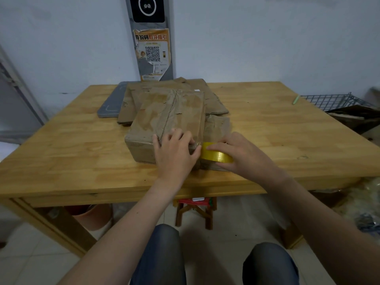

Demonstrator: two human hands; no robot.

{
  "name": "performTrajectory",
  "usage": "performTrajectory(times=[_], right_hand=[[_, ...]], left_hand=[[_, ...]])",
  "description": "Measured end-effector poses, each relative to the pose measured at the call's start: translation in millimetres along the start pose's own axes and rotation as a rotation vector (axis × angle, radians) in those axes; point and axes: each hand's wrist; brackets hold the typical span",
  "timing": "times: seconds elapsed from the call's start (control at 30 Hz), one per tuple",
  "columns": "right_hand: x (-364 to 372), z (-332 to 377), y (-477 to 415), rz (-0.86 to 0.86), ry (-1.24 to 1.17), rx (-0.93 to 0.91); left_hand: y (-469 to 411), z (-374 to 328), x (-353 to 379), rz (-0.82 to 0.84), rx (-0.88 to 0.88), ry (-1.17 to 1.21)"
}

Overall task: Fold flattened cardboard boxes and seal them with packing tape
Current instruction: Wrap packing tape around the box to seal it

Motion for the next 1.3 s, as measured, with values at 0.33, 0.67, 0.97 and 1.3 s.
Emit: performTrajectory(times=[0.33,0.67,0.97,1.3], right_hand=[[-2,38,-18,0.049,-0.043,0.024],[18,41,-8,0.107,-0.432,0.176],[-1,52,-18,0.095,-0.097,0.085],[4,47,-27,0.156,-0.047,0.148]], left_hand=[[12,50,-26,0.086,0.106,0.127],[-15,79,-36,0.178,0.077,0.283],[-19,93,-24,0.137,0.114,0.330],[-11,81,-10,-0.021,0.132,0.142]])
Point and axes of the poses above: each hand's wrist, its own y-axis away from the middle knuckle, its own x-axis out of the palm, z = x × y, and after that the axes turned 7 degrees about y, right-handed
